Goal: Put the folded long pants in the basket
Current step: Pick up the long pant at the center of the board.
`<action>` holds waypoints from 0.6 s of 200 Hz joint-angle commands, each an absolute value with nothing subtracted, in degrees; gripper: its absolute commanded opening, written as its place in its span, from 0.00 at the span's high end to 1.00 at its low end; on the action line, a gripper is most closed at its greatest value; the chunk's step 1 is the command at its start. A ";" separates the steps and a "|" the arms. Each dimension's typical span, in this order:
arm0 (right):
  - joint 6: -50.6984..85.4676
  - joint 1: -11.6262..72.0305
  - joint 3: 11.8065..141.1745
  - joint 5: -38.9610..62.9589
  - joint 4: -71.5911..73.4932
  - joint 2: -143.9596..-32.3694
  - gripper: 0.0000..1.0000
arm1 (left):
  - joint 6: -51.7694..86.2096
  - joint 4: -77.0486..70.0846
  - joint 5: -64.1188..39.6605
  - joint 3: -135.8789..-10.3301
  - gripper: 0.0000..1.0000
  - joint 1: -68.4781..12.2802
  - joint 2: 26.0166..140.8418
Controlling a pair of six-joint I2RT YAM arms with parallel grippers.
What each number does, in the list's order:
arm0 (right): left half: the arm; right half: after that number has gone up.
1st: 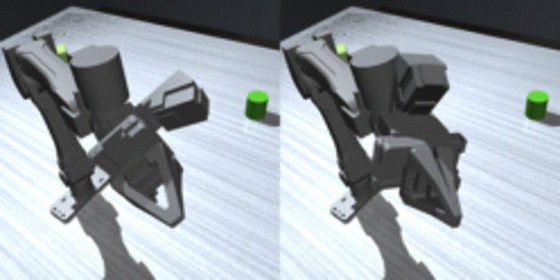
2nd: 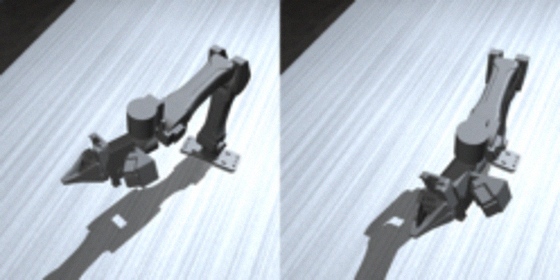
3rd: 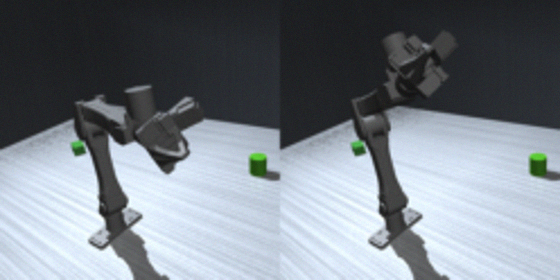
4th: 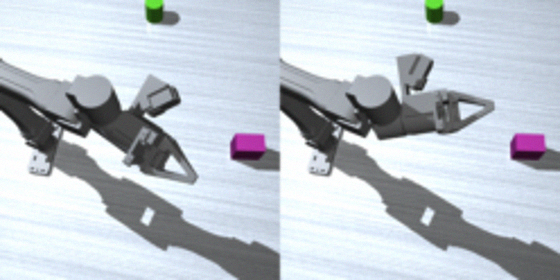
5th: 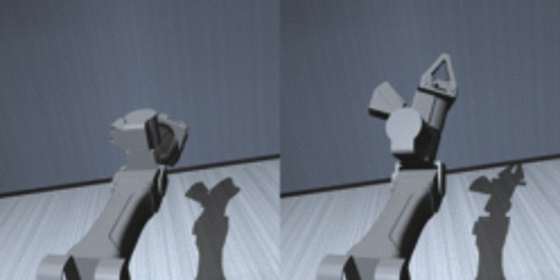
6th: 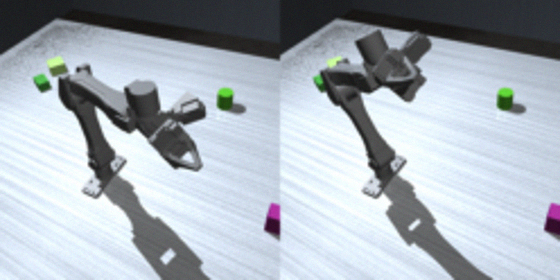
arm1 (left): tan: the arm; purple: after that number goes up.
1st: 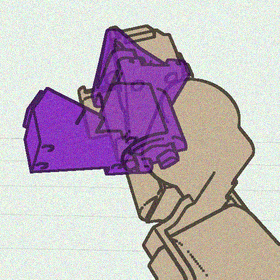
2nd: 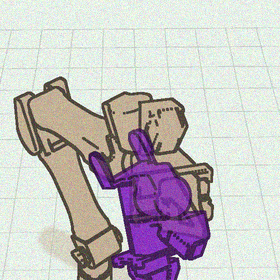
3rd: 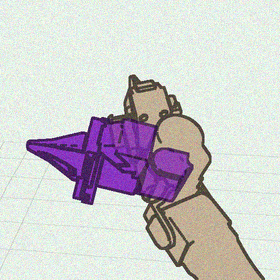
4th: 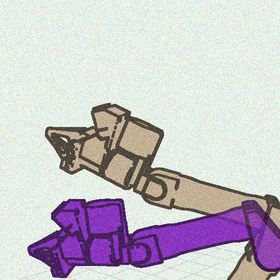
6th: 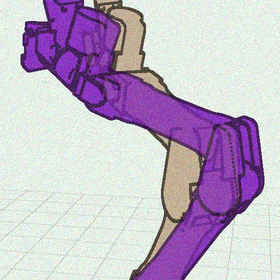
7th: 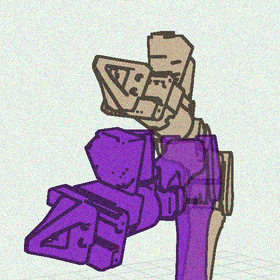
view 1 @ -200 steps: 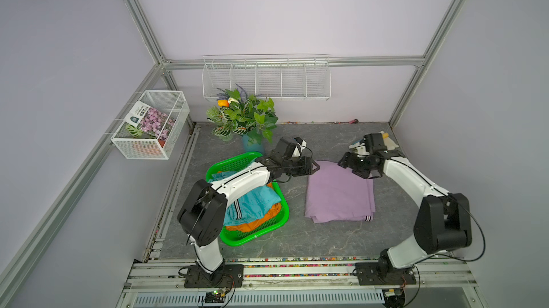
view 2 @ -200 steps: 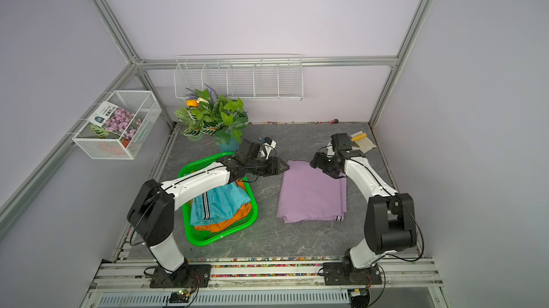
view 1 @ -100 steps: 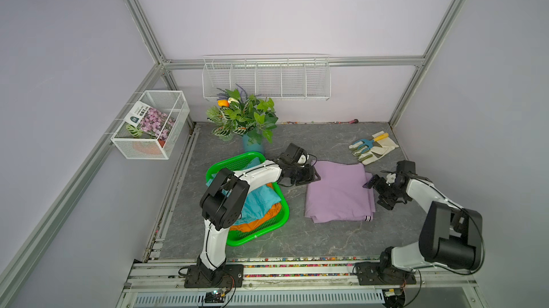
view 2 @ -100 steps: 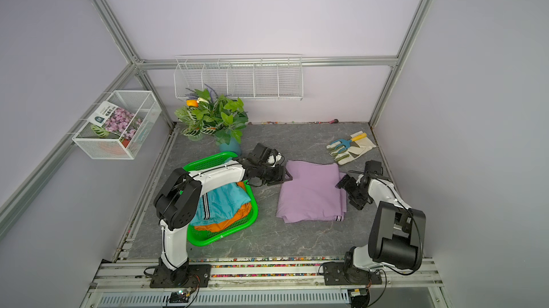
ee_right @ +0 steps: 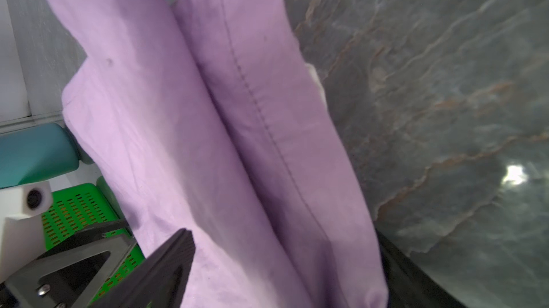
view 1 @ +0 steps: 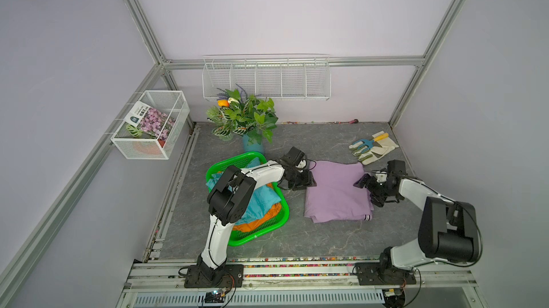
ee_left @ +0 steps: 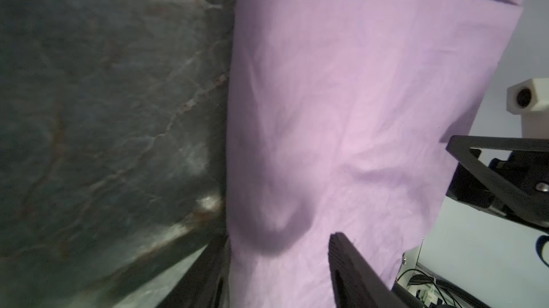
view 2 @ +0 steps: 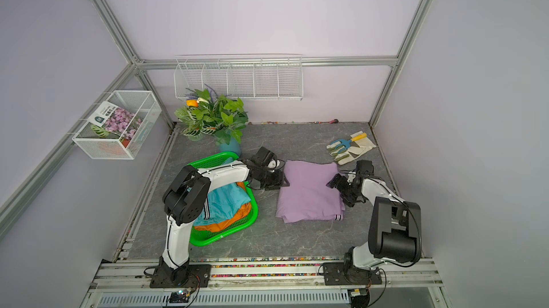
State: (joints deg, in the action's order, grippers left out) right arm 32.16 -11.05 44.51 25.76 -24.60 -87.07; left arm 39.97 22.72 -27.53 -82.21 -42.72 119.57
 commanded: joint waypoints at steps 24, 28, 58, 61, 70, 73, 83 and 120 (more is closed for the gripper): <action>32.32 -10.46 43.04 25.03 -23.72 -91.22 0.13 | 39.20 22.85 -28.18 -84.38 0.43 -42.36 122.24; 32.26 -10.42 43.04 25.12 -23.69 -91.34 0.13 | 39.22 22.51 -28.40 -84.36 0.43 -42.34 122.40; 32.25 -9.95 42.77 25.39 -23.09 -92.31 0.17 | 39.87 20.54 -29.16 -84.10 0.43 -42.58 122.64; 32.33 -9.85 42.66 25.34 -22.92 -92.39 0.17 | 39.91 20.41 -29.17 -84.11 0.43 -42.62 122.77; 32.50 -9.28 42.58 25.40 -22.47 -92.91 0.18 | 40.03 20.43 -29.42 -84.29 0.43 -42.70 123.15; 32.44 -9.04 42.59 25.48 -22.40 -93.07 0.19 | 40.04 20.55 -29.52 -84.35 0.43 -42.71 123.27; 32.57 -8.52 42.71 25.41 -22.15 -93.79 0.19 | 40.22 20.42 -29.82 -84.39 0.45 -42.67 123.64; 33.85 -8.15 41.98 26.19 -19.96 -95.17 0.29 | 40.26 20.13 -30.14 -84.96 0.58 -42.76 124.31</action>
State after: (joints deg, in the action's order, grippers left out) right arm 32.67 -9.32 45.25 27.22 -18.48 -90.61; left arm 40.23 20.86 -29.56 -83.59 -42.48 122.08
